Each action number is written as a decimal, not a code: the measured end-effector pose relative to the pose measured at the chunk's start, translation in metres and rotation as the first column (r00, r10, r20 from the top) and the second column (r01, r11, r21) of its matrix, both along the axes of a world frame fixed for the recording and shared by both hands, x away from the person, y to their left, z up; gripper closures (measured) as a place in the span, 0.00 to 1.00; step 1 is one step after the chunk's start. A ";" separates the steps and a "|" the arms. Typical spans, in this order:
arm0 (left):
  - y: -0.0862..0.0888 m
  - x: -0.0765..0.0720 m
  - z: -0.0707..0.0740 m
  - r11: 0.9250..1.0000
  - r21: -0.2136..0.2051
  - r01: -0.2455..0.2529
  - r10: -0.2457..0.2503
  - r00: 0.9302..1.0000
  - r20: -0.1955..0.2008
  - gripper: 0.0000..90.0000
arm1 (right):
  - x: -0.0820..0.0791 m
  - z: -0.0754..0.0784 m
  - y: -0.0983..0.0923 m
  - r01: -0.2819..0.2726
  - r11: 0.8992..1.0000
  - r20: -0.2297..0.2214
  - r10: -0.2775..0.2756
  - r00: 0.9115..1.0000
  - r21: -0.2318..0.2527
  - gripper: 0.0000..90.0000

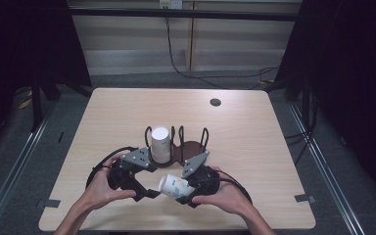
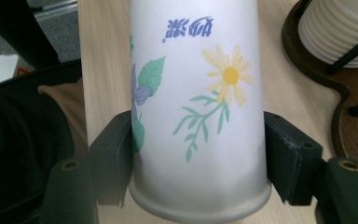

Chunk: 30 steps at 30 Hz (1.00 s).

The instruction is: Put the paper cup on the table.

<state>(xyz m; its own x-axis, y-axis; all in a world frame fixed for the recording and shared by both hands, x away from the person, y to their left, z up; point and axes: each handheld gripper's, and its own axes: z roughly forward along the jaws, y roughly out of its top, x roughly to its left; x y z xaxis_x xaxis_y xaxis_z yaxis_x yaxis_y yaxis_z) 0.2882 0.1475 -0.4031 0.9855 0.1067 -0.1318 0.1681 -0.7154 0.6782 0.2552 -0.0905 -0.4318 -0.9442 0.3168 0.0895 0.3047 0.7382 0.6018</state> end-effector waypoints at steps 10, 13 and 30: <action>-0.010 -0.004 -0.007 0.997 0.068 0.038 -0.039 0.999 0.008 0.22 | -0.003 0.000 0.006 -0.056 0.992 -0.024 0.054 0.998 -0.117 0.36; -0.013 -0.003 -0.010 0.995 0.086 0.045 -0.045 0.999 -0.003 0.22 | -0.004 0.000 0.009 -0.068 0.987 -0.025 0.065 0.998 -0.145 0.36; -0.033 -0.011 -0.026 0.985 0.134 0.108 -0.107 0.994 -0.012 0.29 | -0.001 0.002 0.013 -0.091 0.978 -0.045 0.084 0.995 -0.190 0.37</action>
